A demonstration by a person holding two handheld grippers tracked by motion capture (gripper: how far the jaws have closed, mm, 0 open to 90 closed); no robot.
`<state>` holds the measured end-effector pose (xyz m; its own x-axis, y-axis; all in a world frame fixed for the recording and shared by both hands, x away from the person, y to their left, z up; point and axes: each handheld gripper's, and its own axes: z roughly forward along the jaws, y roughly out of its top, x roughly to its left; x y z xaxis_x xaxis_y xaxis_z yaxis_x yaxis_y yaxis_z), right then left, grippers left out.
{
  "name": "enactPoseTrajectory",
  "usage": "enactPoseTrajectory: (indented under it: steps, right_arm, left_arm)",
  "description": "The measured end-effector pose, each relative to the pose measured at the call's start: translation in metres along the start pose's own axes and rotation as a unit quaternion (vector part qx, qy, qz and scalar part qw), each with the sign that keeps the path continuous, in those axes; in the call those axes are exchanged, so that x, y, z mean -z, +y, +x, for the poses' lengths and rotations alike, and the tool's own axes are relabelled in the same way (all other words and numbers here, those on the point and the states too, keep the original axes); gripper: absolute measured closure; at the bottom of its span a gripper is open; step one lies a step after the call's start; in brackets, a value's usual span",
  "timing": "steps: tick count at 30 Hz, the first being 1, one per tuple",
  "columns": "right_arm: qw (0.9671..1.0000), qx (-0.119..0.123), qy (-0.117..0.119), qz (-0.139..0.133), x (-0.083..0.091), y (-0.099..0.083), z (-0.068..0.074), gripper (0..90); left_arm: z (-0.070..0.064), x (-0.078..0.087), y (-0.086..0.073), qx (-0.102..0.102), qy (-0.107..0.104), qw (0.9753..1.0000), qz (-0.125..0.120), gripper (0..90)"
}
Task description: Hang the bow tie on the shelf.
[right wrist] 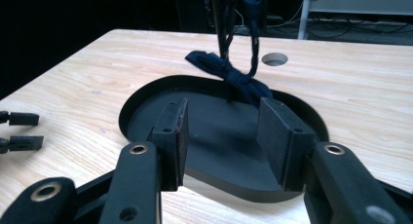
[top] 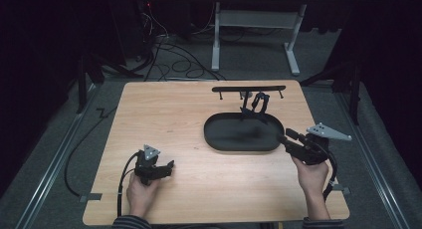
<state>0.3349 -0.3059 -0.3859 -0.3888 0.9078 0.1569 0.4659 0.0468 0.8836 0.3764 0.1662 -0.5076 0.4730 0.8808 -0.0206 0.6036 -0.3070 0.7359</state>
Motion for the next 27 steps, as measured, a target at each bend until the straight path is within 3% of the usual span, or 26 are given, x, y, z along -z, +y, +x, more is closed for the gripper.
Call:
enactPoseTrajectory:
  steps: [14,27]
  right_arm:
    - [0.9997,-0.001,0.012,0.020,-0.022,-0.022,0.007,57.3]
    - [0.9993,0.006,0.019,0.032,-0.031,-0.028,0.012,57.4]
  left_arm:
    - [0.000,0.000,0.000,0.000,0.000,1.0000,0.000,22.5]
    - [0.000,0.000,0.000,0.000,0.000,1.0000,0.000,22.5]
